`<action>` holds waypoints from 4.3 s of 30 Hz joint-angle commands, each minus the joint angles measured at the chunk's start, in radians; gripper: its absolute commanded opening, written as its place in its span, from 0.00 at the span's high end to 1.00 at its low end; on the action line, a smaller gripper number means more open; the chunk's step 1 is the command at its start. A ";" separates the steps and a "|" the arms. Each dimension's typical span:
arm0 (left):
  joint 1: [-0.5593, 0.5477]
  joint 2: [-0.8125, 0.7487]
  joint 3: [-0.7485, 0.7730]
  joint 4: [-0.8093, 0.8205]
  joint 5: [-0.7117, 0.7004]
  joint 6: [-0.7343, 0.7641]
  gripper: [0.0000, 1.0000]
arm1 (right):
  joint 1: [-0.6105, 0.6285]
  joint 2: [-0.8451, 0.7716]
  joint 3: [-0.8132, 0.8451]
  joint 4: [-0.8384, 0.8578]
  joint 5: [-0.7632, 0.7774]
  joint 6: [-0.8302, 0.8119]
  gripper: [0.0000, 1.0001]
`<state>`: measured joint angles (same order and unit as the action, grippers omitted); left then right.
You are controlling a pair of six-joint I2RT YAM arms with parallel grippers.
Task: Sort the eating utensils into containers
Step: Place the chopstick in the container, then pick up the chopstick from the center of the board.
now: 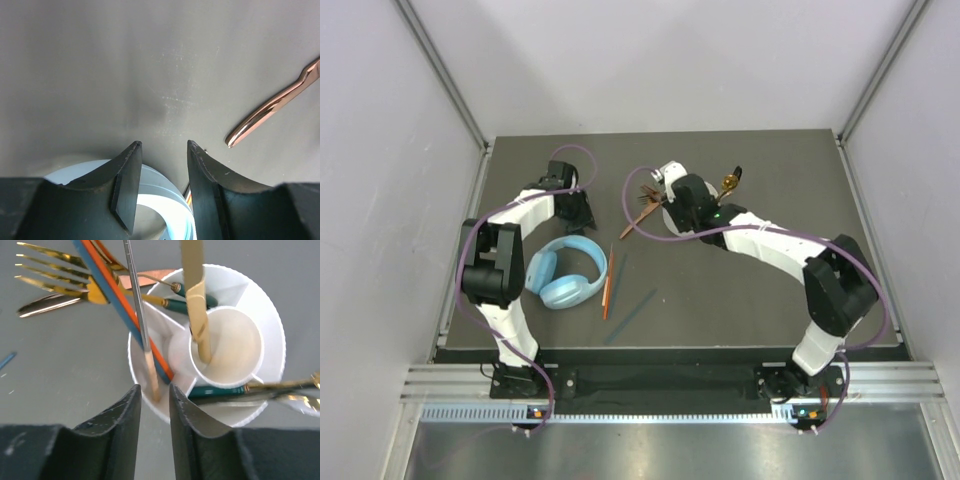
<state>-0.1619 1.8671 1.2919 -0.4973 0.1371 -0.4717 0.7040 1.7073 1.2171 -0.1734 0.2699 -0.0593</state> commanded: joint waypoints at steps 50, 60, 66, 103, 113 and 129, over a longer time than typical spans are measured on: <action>0.081 -0.023 0.027 0.031 -0.073 -0.011 0.54 | 0.262 0.583 0.757 -0.839 -0.517 0.426 0.49; 0.081 -0.054 -0.026 0.043 -0.087 -0.013 0.54 | 0.281 0.635 0.780 -0.838 -0.480 0.477 0.46; 0.090 -0.060 -0.031 0.048 -0.102 -0.019 0.54 | 0.295 0.666 0.814 -0.798 -0.474 0.516 0.46; 0.117 -0.066 -0.039 0.052 -0.073 -0.021 0.55 | 0.296 0.836 0.917 -0.989 -0.288 0.596 0.57; 0.117 -0.072 -0.039 0.052 -0.070 -0.019 0.55 | 0.290 0.859 0.834 -0.950 -0.314 0.601 1.00; 0.117 -0.056 -0.034 0.054 -0.047 -0.022 0.55 | 0.210 0.660 0.614 -0.833 -0.238 0.567 1.00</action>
<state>-0.0475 1.8477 1.2545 -0.4770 0.0711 -0.4885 0.9543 2.3238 1.9099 -0.9894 -0.1478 0.5430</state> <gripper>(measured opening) 0.451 0.017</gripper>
